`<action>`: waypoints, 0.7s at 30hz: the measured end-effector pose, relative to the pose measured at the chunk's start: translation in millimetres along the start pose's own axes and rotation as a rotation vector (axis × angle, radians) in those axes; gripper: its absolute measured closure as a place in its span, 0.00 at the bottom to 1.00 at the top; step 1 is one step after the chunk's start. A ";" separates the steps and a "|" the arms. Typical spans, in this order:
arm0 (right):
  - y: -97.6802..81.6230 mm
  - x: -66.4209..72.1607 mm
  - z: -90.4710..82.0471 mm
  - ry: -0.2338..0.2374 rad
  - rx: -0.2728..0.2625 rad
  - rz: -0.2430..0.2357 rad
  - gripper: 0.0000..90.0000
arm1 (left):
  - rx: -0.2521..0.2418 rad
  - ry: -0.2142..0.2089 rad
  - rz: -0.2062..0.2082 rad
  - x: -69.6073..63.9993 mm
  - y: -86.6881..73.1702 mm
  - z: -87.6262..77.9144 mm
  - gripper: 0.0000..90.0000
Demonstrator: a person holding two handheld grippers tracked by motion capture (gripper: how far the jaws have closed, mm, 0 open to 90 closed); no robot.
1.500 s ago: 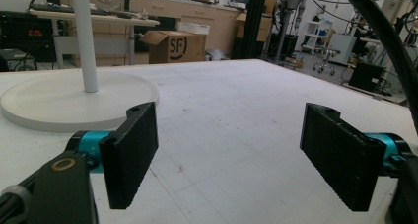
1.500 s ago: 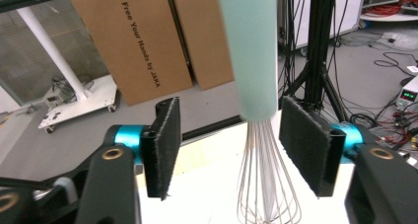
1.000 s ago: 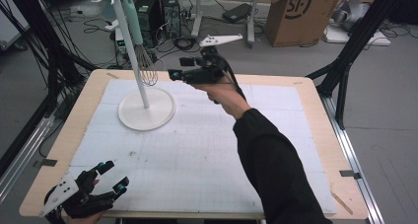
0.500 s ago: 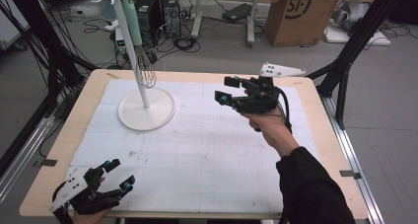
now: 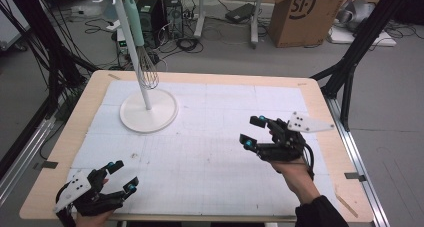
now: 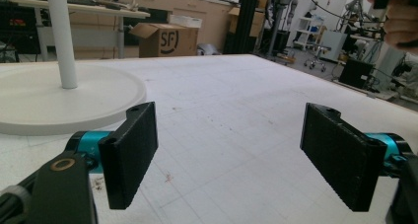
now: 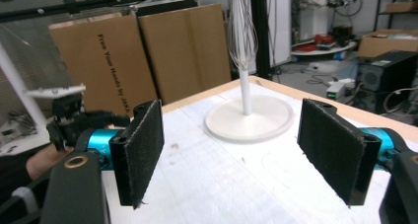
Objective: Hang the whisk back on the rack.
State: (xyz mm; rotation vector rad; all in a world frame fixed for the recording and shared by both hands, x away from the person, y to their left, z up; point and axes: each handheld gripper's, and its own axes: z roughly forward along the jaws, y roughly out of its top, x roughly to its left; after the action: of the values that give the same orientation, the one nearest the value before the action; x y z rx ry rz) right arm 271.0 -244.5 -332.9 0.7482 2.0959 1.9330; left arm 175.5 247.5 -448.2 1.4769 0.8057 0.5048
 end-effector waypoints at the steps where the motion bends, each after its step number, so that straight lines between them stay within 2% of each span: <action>1: -5.0 1.4 -4.3 -0.011 0.003 0.005 0.27 | 0.000 -0.001 -0.001 -0.2 -0.1 0.3 0.25; 6: -30.4 8.3 -23.9 -0.050 -0.008 0.008 0.27 | 0.005 0.000 -0.002 -0.4 -0.6 2.1 0.25; 8: -38.4 10.2 -30.0 -0.061 -0.015 0.027 0.27 | 0.009 0.002 0.000 -0.5 -0.9 2.5 0.25; 12: -52.8 18.0 -40.4 -0.083 -0.029 0.021 0.27 | 0.011 0.003 0.001 -1.1 -1.2 3.0 0.25; 21: -80.2 33.7 -56.4 -0.135 -0.016 -0.026 0.27 | 0.016 0.001 0.002 -1.3 -1.9 4.0 0.25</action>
State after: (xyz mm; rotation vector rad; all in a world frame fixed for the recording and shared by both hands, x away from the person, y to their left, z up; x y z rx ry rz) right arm 197.4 -279.2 -397.2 0.8198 1.9988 1.8296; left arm 177.2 243.7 -450.2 1.4926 0.8113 0.5019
